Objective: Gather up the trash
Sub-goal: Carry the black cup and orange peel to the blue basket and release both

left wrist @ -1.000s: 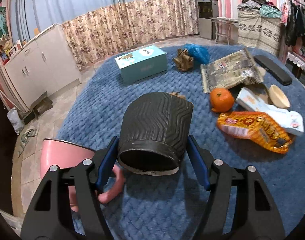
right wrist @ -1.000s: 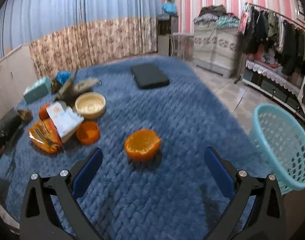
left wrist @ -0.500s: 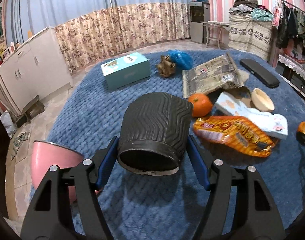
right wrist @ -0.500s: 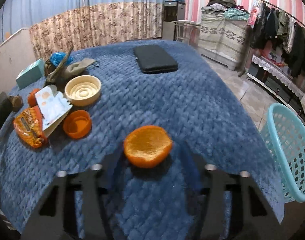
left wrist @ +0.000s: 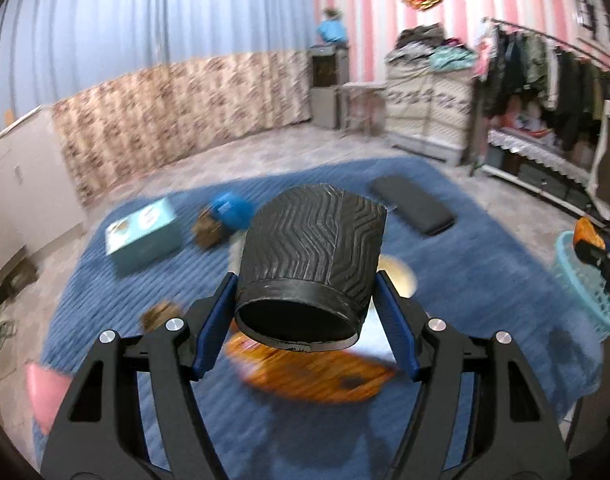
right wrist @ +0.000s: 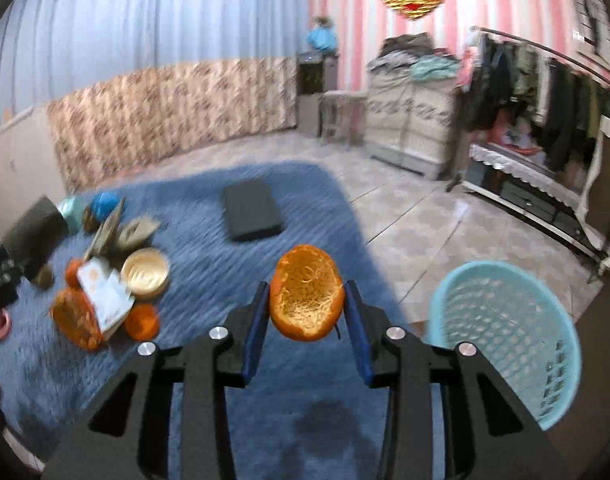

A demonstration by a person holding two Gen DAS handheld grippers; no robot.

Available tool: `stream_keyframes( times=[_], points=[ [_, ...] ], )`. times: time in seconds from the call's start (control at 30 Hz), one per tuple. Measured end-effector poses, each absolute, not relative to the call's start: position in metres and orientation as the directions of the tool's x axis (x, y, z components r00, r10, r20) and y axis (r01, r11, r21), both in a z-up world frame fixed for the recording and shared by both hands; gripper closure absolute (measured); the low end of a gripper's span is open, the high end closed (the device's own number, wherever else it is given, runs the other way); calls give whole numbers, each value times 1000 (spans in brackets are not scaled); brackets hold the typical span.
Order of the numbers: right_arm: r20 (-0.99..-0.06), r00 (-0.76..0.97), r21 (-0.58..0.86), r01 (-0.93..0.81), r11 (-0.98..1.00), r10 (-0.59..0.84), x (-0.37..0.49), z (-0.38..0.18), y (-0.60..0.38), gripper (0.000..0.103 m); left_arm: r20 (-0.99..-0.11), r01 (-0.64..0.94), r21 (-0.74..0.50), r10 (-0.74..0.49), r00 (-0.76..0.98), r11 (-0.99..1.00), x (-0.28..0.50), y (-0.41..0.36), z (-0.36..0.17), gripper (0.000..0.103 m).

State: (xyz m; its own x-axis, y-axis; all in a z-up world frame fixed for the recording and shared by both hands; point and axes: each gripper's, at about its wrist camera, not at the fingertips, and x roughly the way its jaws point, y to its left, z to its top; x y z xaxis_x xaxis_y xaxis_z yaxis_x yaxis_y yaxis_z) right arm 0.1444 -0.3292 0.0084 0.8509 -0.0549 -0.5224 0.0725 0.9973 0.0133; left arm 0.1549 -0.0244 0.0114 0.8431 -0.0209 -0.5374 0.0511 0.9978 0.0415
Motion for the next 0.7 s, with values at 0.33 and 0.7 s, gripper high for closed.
stream_keyframes(
  times=[0.33, 0.7],
  points=[
    [-408, 873, 22, 301, 953, -266, 129, 72, -420, 65, -485, 253, 12, -216, 848, 967, 159, -121, 30, 36],
    [-486, 779, 7, 456, 890, -396, 137, 11, -496, 65, -500, 387, 1, -334, 799, 922, 174, -211, 18, 36]
  ],
)
